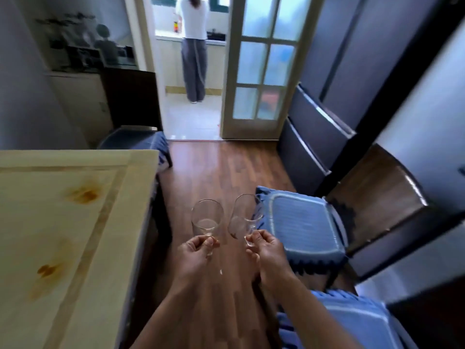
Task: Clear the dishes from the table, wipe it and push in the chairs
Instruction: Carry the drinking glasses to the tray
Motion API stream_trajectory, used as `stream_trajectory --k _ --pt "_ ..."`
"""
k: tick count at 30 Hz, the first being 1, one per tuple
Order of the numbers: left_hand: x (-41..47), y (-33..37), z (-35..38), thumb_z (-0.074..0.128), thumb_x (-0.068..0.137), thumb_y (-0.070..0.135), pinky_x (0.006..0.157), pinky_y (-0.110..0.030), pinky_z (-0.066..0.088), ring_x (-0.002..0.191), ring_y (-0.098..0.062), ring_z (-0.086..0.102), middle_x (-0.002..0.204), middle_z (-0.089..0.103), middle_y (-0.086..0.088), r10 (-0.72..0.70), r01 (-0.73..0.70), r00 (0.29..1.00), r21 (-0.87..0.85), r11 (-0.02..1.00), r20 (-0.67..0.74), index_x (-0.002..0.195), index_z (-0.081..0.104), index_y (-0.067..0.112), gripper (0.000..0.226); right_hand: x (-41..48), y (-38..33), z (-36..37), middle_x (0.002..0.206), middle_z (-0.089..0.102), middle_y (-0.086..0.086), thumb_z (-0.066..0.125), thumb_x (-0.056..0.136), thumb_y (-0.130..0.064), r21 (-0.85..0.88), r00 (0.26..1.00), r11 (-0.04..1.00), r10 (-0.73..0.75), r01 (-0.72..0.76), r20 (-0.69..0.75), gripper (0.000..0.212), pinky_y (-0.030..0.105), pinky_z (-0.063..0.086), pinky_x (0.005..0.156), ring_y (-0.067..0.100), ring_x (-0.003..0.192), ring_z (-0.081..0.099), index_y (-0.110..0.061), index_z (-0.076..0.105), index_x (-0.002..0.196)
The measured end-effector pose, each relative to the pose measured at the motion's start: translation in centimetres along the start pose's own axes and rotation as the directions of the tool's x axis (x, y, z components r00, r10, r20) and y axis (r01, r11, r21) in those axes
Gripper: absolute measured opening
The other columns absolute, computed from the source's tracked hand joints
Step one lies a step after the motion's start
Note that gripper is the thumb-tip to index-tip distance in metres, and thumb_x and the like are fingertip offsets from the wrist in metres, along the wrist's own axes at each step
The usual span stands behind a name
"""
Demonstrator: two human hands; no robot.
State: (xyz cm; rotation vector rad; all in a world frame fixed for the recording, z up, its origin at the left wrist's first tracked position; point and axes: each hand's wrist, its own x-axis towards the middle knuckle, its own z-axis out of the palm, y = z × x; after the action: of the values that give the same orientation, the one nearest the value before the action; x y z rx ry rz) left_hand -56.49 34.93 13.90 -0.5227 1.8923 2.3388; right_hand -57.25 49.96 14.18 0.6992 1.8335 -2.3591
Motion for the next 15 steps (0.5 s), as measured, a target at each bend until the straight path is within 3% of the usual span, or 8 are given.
stream_trajectory --k 2,5,10,15 --pt "-1.5 -1.1 2.8 0.058 0.089 0.003 0.050 -0.018 0.047 0.065 -0.016 0.055 0.064 0.071 0.002 -0.009 0.007 0.998 0.033 0.999 0.067 0.077 0.065 0.006 0.014 -1.4 0.0 -3.6 0.072 0.050 0.006 0.046 0.098 -0.008 0.055 0.998 0.998 -0.019 0.022 -0.060 0.021 0.023 0.036 0.058 0.013 0.060 0.044 -0.009 0.051 0.077" --pt "-4.0 -2.7 6.5 0.058 0.088 0.003 0.057 -0.026 0.042 0.056 -0.008 0.056 0.059 0.070 0.004 -0.041 0.029 0.985 0.071 0.997 0.168 0.074 0.065 0.008 0.017 -3.8 0.1 -8.5 0.067 0.051 0.004 0.046 0.098 -0.006 0.085 0.982 0.995 -0.038 0.054 -0.186 0.025 0.020 0.039 0.057 0.010 0.058 0.045 -0.010 0.050 0.074" --pt "-8.5 -4.6 11.5 0.058 0.088 0.001 0.050 -0.021 0.037 0.047 -0.006 0.047 0.048 0.060 0.007 -0.085 0.045 0.940 0.128 0.991 0.329 0.067 0.065 0.009 0.023 -8.3 0.4 -14.9 0.071 0.048 0.006 0.046 0.097 -0.004 0.118 0.925 0.989 -0.041 0.092 -0.378 0.026 0.023 0.036 0.060 0.013 0.062 0.041 -0.012 0.050 0.073" --pt "-12.8 -7.1 14.9 0.063 0.084 0.008 0.058 -0.026 0.039 0.057 -0.014 0.049 0.064 0.065 -0.008 -0.164 0.025 0.857 0.280 0.960 0.488 0.062 0.073 0.017 0.026 -15.0 1.3 -20.3 0.075 0.050 0.005 0.048 0.098 -0.009 0.175 0.814 0.976 -0.003 0.129 -0.581 0.023 0.025 0.041 0.066 0.016 0.071 0.045 -0.011 0.054 0.076"
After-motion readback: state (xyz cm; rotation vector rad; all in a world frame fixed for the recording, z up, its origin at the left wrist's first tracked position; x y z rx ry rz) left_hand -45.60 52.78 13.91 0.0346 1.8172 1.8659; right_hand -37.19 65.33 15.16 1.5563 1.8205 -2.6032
